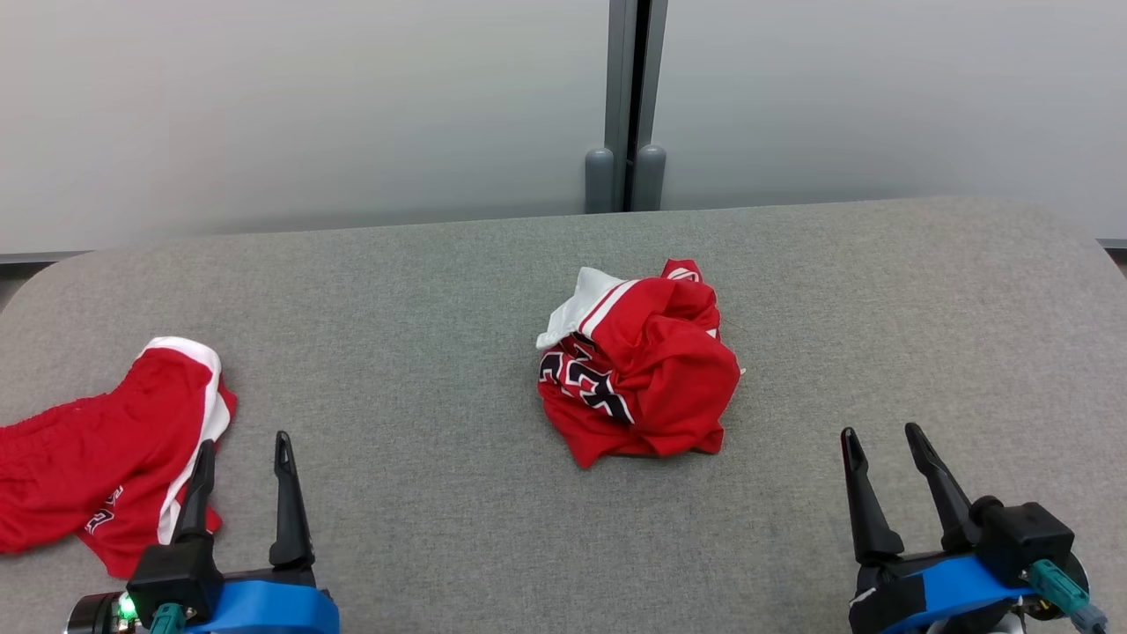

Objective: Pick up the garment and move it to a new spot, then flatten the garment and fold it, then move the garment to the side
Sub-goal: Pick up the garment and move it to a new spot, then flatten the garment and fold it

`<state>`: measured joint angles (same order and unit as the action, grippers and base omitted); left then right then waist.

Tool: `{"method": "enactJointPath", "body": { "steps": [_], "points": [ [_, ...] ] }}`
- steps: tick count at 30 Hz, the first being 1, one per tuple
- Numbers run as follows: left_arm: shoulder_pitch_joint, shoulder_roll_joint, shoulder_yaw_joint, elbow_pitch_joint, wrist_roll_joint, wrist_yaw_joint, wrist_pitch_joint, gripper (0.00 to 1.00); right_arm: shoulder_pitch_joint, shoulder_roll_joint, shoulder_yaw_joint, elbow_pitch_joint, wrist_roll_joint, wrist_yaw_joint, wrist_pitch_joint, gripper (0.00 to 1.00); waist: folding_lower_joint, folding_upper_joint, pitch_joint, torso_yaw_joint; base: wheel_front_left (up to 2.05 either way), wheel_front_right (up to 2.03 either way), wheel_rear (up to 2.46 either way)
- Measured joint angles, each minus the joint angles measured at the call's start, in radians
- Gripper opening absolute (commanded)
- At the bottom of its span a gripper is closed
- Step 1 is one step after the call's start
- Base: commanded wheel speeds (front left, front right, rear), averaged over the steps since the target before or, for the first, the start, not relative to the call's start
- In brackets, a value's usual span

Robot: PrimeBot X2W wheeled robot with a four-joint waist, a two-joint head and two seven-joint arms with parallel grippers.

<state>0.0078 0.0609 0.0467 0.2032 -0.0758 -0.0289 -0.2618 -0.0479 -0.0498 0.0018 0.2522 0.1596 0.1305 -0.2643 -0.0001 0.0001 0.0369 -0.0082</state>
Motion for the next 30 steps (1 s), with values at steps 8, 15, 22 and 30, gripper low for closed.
{"method": "enactJointPath", "body": {
  "steps": [8,15,22,30],
  "points": [
    [0.000,-0.004,0.002,0.001,0.007,0.001,0.000,1.00,-0.001,0.000,0.006,0.005,0.001,0.000,0.000,1.00,0.0000,0.0000,0.002,-0.001,0.00,0.00,0.00],
    [-0.004,-0.005,0.005,0.011,0.009,-0.007,0.000,1.00,-0.003,0.000,0.006,0.006,0.002,0.000,0.000,1.00,0.0000,0.0000,0.007,-0.002,0.00,0.00,0.00],
    [-0.008,-0.005,0.009,0.017,0.017,-0.008,0.000,1.00,-0.004,0.000,0.006,0.007,0.002,0.000,0.000,1.00,0.0000,0.0000,0.008,-0.001,0.00,0.00,0.00],
    [-0.010,-0.006,0.010,0.021,0.022,-0.008,0.000,1.00,-0.004,0.000,0.006,0.008,0.002,0.000,0.000,1.00,0.0000,0.0000,0.009,-0.001,0.00,0.00,0.00]
  ]
}}
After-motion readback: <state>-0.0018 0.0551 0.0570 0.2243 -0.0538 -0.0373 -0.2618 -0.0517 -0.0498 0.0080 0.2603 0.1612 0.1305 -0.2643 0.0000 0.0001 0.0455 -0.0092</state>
